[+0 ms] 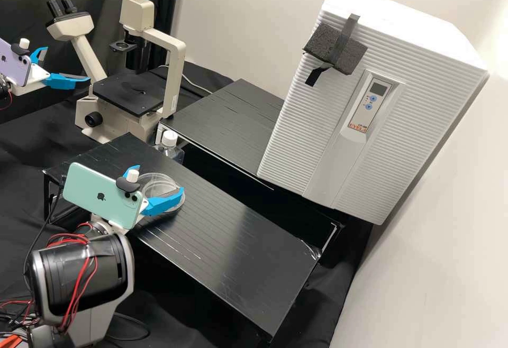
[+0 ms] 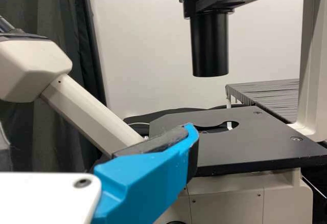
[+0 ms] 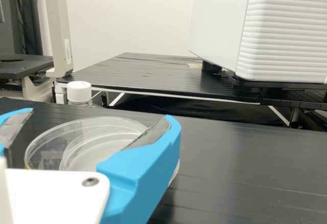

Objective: Close the petri dish lid.

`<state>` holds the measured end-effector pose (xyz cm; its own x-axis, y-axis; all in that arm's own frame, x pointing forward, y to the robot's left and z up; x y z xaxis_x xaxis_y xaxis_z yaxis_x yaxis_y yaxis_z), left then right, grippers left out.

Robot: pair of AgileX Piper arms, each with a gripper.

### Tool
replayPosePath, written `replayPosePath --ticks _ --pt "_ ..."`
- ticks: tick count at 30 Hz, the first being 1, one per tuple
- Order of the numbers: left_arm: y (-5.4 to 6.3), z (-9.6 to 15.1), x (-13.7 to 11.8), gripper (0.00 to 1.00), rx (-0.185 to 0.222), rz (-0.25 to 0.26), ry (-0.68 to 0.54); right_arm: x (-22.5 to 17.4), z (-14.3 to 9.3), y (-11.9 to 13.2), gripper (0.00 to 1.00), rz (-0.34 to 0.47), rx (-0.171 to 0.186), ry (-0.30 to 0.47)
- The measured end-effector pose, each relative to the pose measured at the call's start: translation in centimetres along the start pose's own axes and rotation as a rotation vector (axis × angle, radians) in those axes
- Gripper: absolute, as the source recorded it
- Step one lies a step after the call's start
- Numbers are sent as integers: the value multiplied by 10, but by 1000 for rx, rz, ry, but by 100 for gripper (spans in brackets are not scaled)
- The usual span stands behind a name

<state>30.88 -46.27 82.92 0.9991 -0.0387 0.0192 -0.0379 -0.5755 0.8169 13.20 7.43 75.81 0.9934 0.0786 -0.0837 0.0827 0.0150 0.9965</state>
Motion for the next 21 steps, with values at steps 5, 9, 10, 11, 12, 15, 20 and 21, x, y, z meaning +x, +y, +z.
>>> replayPosePath --ticks 5,9,10,11,12,15,20,21 --pt "0 0 0 100 0 0 0 0 0 3 0 11 9 -3" --pt "0 0 0 100 0 0 0 0 2 5 0 26 20 -15" --pt "0 0 0 100 0 0 0 0 2 5 0 28 21 -20" --pt "0 0 0 100 0 0 0 0 3 6 0 30 22 -24" --pt "0 0 0 100 0 0 0 0 3 6 0 30 20 -25" --pt "0 0 0 100 0 0 0 0 4 7 0 40 15 -35" --pt "0 0 0 100 0 0 0 1 5 8 0 48 15 -44" --pt "0 0 0 100 0 0 0 1 5 8 0 49 15 -44"
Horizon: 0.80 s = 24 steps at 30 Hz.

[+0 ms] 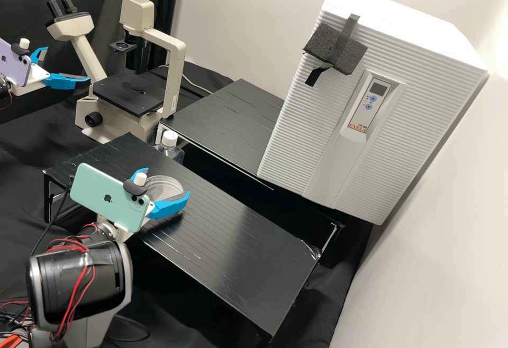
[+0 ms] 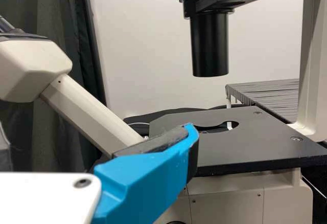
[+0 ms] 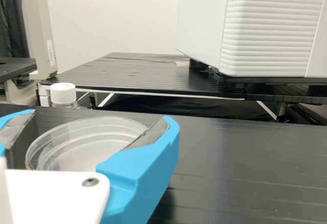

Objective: Close the petri dish lid.

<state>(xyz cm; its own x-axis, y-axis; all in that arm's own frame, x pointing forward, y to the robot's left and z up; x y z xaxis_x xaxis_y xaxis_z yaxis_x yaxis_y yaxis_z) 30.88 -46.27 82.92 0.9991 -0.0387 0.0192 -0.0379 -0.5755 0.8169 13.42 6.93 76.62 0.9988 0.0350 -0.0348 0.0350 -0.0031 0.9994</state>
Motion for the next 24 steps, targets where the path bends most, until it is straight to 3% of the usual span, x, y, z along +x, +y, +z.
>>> replayPosePath --ticks 10,11,17,24 --pt "0 0 0 100 0 0 0 1 1 1 0 7 -1 -11" --pt "0 0 0 100 0 0 0 1 1 1 100 7 -1 -11" --pt "0 0 0 100 0 0 0 0 1 0 100 3 -7 -15" --pt "0 0 0 100 0 0 0 -1 1 -1 100 -5 -41 -20"
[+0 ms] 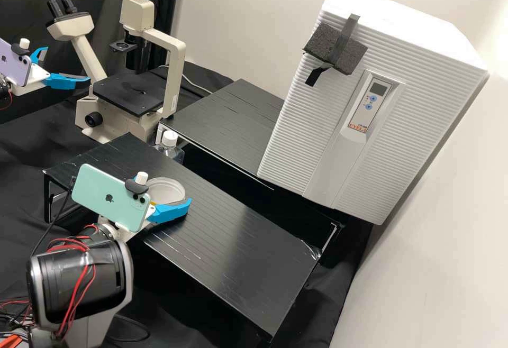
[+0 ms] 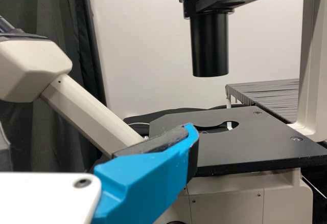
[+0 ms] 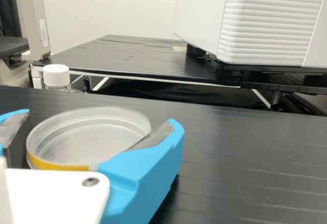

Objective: Close the petri dish lid.

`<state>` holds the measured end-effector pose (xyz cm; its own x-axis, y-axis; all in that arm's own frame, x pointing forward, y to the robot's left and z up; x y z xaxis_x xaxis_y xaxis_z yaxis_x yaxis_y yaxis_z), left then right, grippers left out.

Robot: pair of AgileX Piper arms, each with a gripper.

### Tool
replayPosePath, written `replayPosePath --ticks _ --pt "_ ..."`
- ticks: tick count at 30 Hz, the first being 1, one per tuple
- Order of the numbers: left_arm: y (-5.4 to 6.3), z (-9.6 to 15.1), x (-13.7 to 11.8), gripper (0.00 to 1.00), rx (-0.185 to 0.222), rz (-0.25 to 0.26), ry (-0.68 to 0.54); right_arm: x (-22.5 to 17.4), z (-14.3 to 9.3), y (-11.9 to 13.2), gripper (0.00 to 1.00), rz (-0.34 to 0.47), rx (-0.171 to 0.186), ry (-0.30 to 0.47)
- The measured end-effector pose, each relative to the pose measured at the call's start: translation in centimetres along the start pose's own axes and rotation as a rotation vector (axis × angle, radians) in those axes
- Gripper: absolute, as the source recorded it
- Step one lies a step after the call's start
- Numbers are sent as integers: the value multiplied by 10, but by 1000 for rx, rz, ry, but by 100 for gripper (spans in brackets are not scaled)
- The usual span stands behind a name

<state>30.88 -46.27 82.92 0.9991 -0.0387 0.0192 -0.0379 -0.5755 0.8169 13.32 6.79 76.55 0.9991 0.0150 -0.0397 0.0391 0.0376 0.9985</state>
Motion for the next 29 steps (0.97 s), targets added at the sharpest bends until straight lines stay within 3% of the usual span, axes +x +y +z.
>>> replayPosePath --ticks 15,22,29 --pt "0 0 0 100 0 0 0 -8 -1 13 100 26 10 2" --pt "0 0 0 100 0 0 0 -13 -1 24 100 54 -9 21" --pt "0 0 0 100 0 0 0 -19 -3 33 100 64 75 65"
